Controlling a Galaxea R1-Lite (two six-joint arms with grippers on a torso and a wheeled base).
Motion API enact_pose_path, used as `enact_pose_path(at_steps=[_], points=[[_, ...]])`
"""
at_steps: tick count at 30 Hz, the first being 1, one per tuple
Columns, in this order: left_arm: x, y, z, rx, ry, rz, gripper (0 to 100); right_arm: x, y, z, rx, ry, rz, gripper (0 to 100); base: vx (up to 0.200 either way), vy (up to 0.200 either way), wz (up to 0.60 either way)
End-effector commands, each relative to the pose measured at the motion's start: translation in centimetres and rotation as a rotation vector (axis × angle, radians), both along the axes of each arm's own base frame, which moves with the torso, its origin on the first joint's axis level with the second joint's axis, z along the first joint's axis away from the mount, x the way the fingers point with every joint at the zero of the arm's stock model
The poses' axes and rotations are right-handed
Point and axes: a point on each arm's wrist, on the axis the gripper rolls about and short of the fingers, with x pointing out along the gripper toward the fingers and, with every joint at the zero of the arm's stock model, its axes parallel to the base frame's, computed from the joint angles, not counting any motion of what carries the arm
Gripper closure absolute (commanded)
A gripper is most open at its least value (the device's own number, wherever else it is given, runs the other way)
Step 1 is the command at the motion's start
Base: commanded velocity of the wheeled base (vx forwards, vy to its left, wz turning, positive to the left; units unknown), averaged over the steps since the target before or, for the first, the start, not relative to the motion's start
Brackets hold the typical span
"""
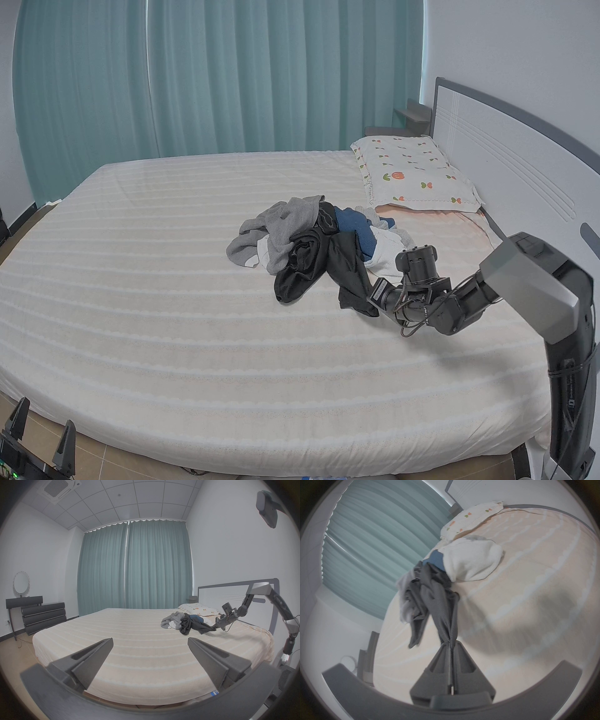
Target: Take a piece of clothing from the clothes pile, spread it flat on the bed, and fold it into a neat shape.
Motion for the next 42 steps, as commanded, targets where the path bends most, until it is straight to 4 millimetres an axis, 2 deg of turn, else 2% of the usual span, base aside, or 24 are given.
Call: enact_pose_path(at_steps=[1, 2, 3, 4, 7, 8, 11, 13, 14, 19, 25, 26, 27, 28, 29, 30, 32, 37, 41, 42], points=[[0.0, 0.0, -0.4, 0.000, -0.004, 0.000, 0, -9.1, -1.9, 10.2, 0.173, -0.233, 0.145, 100, 0.000, 0.000, 0.00], [0.0, 0.0, -0.4, 0.000, -0.004, 0.000, 0, -9.1, -1.9, 10.2, 0.173, -0.233, 0.145, 100, 0.000, 0.000, 0.00], [0.0, 0.0, -0.4, 0.000, -0.004, 0.001, 0, -10.3, -2.1, 11.4, 0.193, -0.264, 0.175, 100, 0.000, 0.000, 0.00], [0.0, 0.0, -0.4, 0.000, -0.004, 0.000, 0, -10.6, -2.1, 11.7, 0.198, -0.272, 0.182, 100, 0.000, 0.000, 0.00], [0.0, 0.0, -0.4, 0.000, -0.004, 0.000, 0, -12.4, -2.5, 15.4, 0.240, -0.377, 0.205, 100, 0.000, 0.000, 0.00], [0.0, 0.0, -0.4, 0.000, -0.004, 0.001, 0, -12.5, -2.6, 15.8, 0.244, -0.387, 0.205, 100, 0.000, 0.000, 0.00], [0.0, 0.0, -0.5, 0.001, -0.002, 0.001, 0, -14.1, -3.2, 19.7, 0.289, -0.509, 0.234, 100, 0.000, 0.000, 0.00], [0.0, 0.0, -0.4, 0.001, -0.004, 0.000, 0, -14.6, -3.4, 20.6, 0.302, -0.532, 0.247, 100, 0.000, 0.000, 0.00], [0.0, 0.0, -0.4, 0.003, -0.004, -0.002, 0, -15.6, -3.5, 21.5, 0.320, -0.559, 0.280, 100, 0.000, 0.000, 0.00], [0.0, 0.0, -0.5, 0.006, -0.002, -0.011, 0, -17.0, -3.3, 21.2, 0.323, -0.551, 0.305, 100, 0.000, 0.000, 0.00], [-0.1, 0.0, -0.2, 0.006, -0.018, -0.013, 0, -18.5, -4.0, 22.7, 0.337, -0.599, 0.313, 100, 0.000, 0.000, 0.00], [-0.3, -0.1, 1.0, -0.008, -0.082, -0.025, 0, -18.6, -4.0, 22.8, 0.339, -0.600, 0.318, 100, 0.000, 0.000, 0.00], [-0.3, -0.1, 1.0, -0.008, -0.082, -0.025, 0, -18.6, -4.0, 22.8, 0.339, -0.600, 0.318, 100, 0.000, 0.000, 0.00], [-1.3, -0.1, 4.8, -0.076, -0.229, -0.097, 0, -18.9, -3.7, 22.5, 0.340, -0.591, 0.331, 100, 0.000, 0.000, 0.00], [-1.6, -0.2, 7.5, -0.141, -0.265, -0.164, 0, -19.1, -3.4, 22.1, 0.336, -0.574, 0.341, 100, 0.000, 0.000, 0.00], [-1.6, -0.3, 8.5, -0.148, -0.262, -0.185, 0, -19.1, -3.3, 21.8, 0.333, -0.564, 0.344, 100, 0.000, 0.000, 0.00], [-0.8, -0.4, 8.8, -0.122, -0.213, -0.246, 0, -19.0, -3.2, 21.3, 0.328, -0.549, 0.347, 100, 0.000, 0.000, 0.00], [3.4, -0.7, 8.1, -0.138, 0.117, -0.316, 0, -18.5, -2.8, 20.3, 0.311, -0.514, 0.342, 100, 0.000, 0.000, 0.00], [5.9, -0.8, 7.9, -0.157, 0.264, -0.318, 0, -18.4, -2.7, 20.2, 0.296, -0.499, 0.339, 100, 0.000, 0.000, 0.00], [7.2, -1.0, 7.9, -0.159, 0.326, -0.349, 0, -18.4, -2.7, 20.1, 0.293, -0.491, 0.339, 100, 0.000, 0.000, 0.00]])
